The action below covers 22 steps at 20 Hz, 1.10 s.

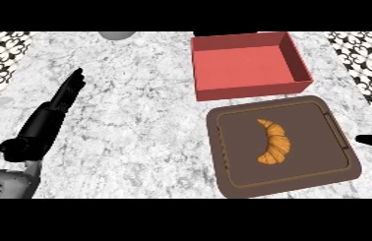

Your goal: Pick the croissant from the tray and place it in the cardboard box

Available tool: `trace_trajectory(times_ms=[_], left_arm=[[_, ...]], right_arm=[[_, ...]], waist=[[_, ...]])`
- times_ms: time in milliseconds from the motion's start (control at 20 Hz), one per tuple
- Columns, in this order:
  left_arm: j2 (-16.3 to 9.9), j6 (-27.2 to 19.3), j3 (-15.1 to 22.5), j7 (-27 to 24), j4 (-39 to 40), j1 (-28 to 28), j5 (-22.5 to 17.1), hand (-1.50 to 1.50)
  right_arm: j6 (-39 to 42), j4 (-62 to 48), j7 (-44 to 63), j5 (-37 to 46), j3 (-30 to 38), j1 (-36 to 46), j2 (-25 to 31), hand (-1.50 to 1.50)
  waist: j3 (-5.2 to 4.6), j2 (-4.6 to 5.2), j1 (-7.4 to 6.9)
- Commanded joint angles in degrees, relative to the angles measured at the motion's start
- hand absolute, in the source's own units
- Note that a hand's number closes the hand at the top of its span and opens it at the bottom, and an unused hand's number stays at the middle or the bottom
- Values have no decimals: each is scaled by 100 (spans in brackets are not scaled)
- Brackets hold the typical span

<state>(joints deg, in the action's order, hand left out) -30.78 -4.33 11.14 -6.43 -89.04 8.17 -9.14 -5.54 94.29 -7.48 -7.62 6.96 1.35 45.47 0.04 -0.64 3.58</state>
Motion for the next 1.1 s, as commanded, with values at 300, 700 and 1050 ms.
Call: trace_trajectory(times_ms=[300,700,1050], left_arm=[[255,199,204,148,97,403,289,0],[370,260,316,144,29,327,396,0],[413,439,109,133,95,505,401,0]], right_arm=[[315,1083,-103,1501,-253,-1069,719,-150],[1457,2328,2062,2326,-1175,-907,1589,-150],[2387,3018,4051,2955,-2331,-56,1147,-150]], waist=[[-12,54,-280],[-20,63,-418],[-14,70,-441]])
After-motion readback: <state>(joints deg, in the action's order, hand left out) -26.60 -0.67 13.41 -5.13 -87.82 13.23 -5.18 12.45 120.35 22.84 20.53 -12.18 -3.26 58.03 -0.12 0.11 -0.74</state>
